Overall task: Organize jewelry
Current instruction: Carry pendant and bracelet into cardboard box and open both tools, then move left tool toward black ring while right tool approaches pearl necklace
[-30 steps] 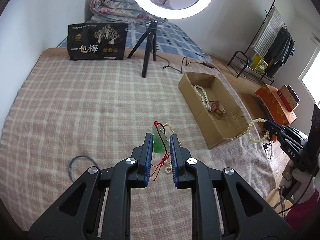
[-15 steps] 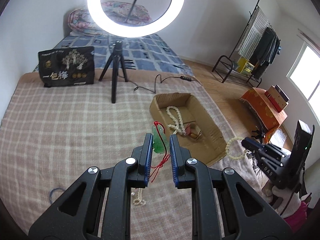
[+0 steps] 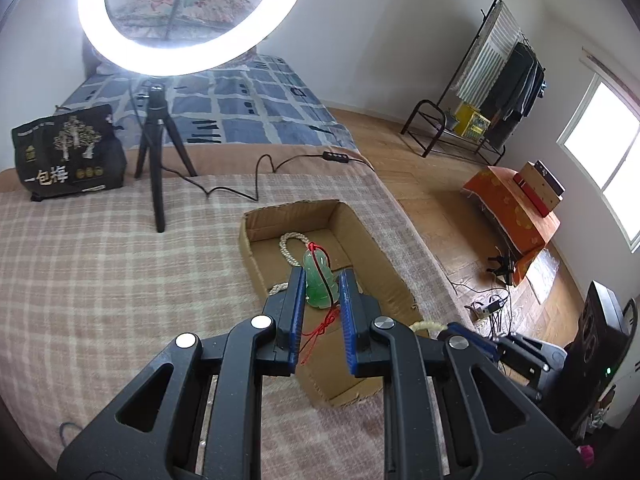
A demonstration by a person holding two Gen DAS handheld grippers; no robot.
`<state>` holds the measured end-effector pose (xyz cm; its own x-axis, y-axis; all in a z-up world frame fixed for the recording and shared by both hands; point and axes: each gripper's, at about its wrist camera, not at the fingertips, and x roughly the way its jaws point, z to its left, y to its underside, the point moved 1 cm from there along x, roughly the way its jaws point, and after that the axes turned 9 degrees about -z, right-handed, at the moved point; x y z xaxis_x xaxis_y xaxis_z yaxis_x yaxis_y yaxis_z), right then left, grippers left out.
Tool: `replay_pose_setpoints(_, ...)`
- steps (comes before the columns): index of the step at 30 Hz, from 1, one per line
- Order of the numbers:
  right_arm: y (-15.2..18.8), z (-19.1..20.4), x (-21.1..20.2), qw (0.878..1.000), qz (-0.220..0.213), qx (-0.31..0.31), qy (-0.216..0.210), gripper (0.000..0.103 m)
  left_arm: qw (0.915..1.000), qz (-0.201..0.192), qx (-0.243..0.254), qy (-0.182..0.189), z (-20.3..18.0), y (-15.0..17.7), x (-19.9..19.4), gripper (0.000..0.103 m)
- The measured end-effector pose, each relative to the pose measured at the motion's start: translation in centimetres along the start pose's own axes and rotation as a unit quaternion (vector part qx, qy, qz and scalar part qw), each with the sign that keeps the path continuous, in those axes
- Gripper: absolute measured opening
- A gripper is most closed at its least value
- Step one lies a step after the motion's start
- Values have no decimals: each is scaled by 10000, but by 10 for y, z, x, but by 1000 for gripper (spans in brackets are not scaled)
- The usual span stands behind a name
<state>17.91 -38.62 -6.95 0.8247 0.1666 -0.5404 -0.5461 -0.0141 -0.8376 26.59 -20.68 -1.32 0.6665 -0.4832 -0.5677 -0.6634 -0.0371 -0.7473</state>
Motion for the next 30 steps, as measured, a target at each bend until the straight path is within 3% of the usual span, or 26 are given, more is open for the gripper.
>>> replay_pose_setpoints(17,13,9,34,9989,438,-10,-172,6,9990,445,19,-38,-10,5,77,16)
replay_pose_setpoints(20,15,10,34,9988,454,-11,-172,20,9991,394,129,-56,-13,5,80,16)
replay_pose_setpoints(22,15,10,33,9988,447,20,-185,25,9990,384,217,-114,-15,5,81,24)
replay_pose_setpoints(24,15,9,34,9987,471,35,-193,41,9990,319,269,-146,-16,4,79,42)
replay_pose_setpoints(27,16,10,33,9990,450,17,-50,67,9990,265,297,-200,-16,3,76,44)
replay_pose_setpoints(30,16,10,32,9990,448,2,32,77,9991,262,268,-209,-14,1,74,44)
